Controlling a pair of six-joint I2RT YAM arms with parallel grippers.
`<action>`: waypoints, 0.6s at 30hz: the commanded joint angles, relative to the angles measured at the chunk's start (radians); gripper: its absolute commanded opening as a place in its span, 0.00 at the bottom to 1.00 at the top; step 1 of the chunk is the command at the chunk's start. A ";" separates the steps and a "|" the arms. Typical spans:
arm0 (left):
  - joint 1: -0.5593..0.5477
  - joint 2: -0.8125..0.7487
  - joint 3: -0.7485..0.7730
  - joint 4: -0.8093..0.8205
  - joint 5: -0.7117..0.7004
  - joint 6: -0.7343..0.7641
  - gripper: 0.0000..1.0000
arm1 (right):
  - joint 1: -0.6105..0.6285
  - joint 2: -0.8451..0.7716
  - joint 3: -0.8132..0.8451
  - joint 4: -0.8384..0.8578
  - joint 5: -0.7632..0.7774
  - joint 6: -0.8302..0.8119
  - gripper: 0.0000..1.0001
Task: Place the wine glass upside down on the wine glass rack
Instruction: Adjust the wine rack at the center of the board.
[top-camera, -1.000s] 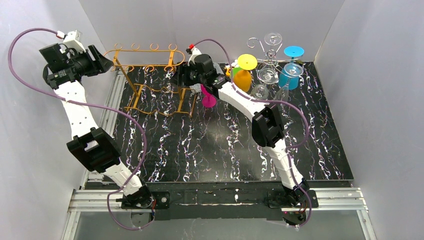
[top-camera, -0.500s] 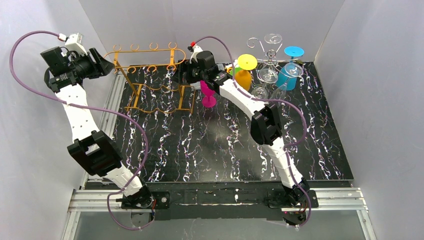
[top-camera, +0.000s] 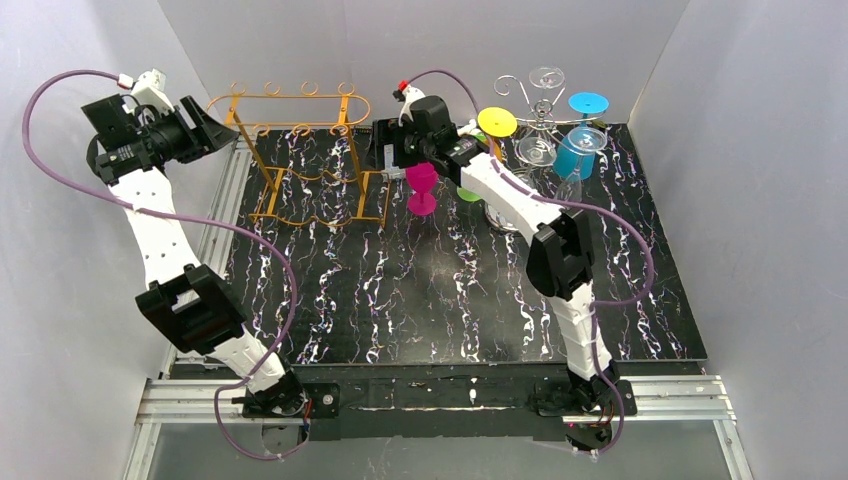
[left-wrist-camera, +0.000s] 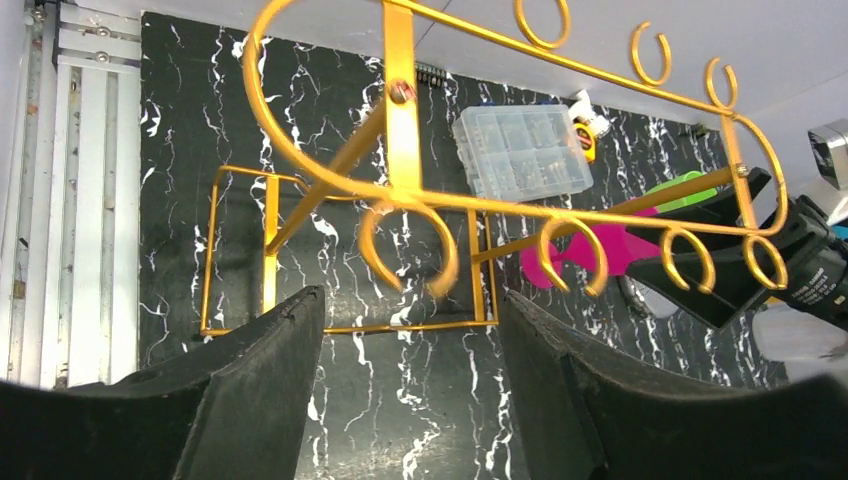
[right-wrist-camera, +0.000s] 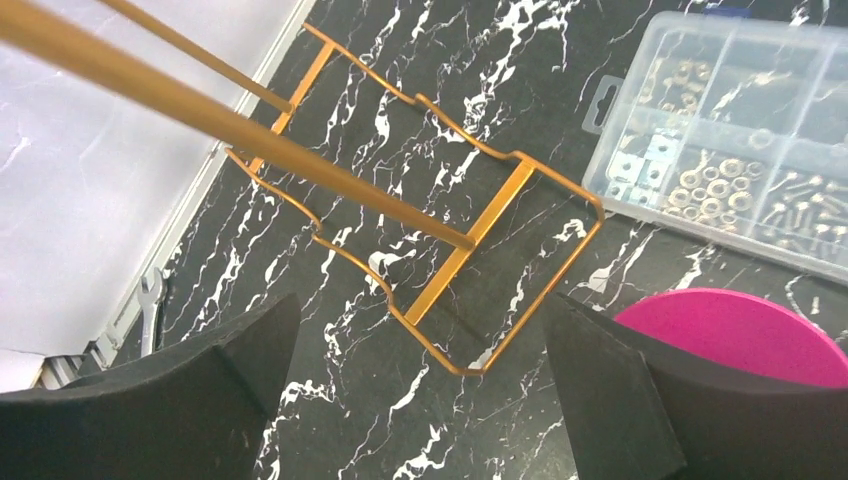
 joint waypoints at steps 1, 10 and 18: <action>0.005 -0.050 0.090 -0.070 0.026 -0.031 0.64 | 0.003 -0.082 0.058 -0.095 0.047 -0.073 1.00; 0.005 -0.071 0.187 -0.134 0.052 -0.041 0.72 | 0.015 -0.181 -0.024 -0.217 0.216 -0.176 1.00; 0.006 -0.021 0.318 -0.241 -0.096 0.030 0.72 | 0.038 -0.108 0.049 -0.297 0.321 -0.271 0.85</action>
